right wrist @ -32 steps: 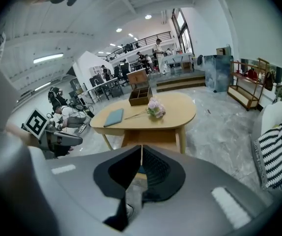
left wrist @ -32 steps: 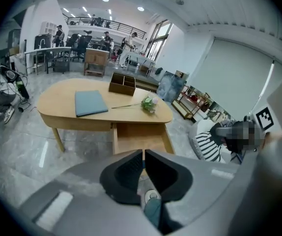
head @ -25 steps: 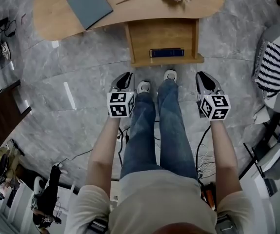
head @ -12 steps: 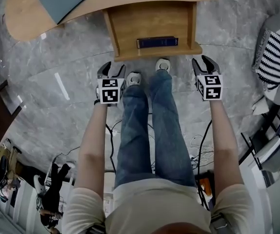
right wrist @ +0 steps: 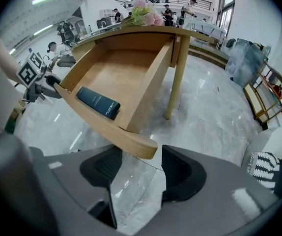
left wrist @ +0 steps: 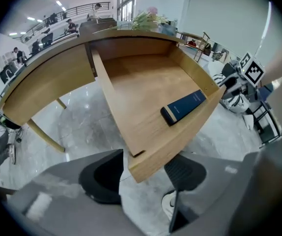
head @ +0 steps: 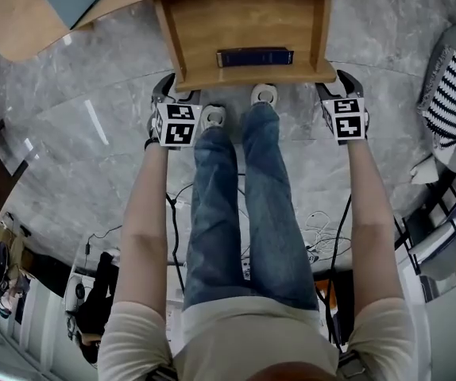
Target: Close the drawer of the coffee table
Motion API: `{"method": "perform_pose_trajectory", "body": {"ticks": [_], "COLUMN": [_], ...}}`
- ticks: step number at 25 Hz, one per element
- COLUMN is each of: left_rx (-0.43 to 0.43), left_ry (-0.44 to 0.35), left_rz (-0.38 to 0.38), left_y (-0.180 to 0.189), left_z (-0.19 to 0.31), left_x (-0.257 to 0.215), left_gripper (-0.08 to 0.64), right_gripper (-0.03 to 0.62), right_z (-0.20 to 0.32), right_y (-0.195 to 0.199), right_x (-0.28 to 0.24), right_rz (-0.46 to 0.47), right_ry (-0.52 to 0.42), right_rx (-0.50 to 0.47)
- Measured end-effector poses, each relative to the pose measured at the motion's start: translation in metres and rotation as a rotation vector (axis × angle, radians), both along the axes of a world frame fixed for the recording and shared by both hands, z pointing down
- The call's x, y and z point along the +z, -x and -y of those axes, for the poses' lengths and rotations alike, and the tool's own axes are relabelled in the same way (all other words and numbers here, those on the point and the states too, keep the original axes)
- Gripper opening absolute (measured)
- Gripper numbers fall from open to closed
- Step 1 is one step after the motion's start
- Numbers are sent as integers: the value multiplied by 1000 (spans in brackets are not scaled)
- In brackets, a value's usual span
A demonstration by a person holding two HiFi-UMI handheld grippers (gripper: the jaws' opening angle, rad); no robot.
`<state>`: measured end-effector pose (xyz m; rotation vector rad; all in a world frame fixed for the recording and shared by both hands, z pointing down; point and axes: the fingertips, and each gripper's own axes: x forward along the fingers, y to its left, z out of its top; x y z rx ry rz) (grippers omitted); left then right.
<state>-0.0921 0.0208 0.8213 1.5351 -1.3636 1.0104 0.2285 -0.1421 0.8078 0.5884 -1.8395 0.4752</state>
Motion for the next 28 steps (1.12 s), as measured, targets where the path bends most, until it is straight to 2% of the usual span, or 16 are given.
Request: {"method": "perform_pose_trajectory", "body": {"ticks": [5, 15, 21, 28], "left_rx": [36, 25, 23, 20], "left_ry": [25, 74, 93, 79], "left_rz": [21, 65, 41, 34], "left_y": [-4, -4, -3, -5], "left_z": [3, 0, 2, 3], "left_x": [2, -5, -22, -48], "left_gripper": [242, 236, 236, 236], "right_gripper": [243, 227, 227, 227], "right_z": [4, 2, 5, 5], "right_y": [11, 10, 11, 9], "right_x": [3, -1, -17, -42], "right_rz": [-14, -49, -50, -37], "right_ry": [21, 30, 43, 51], "right_rx": [-63, -33, -23, -17]}}
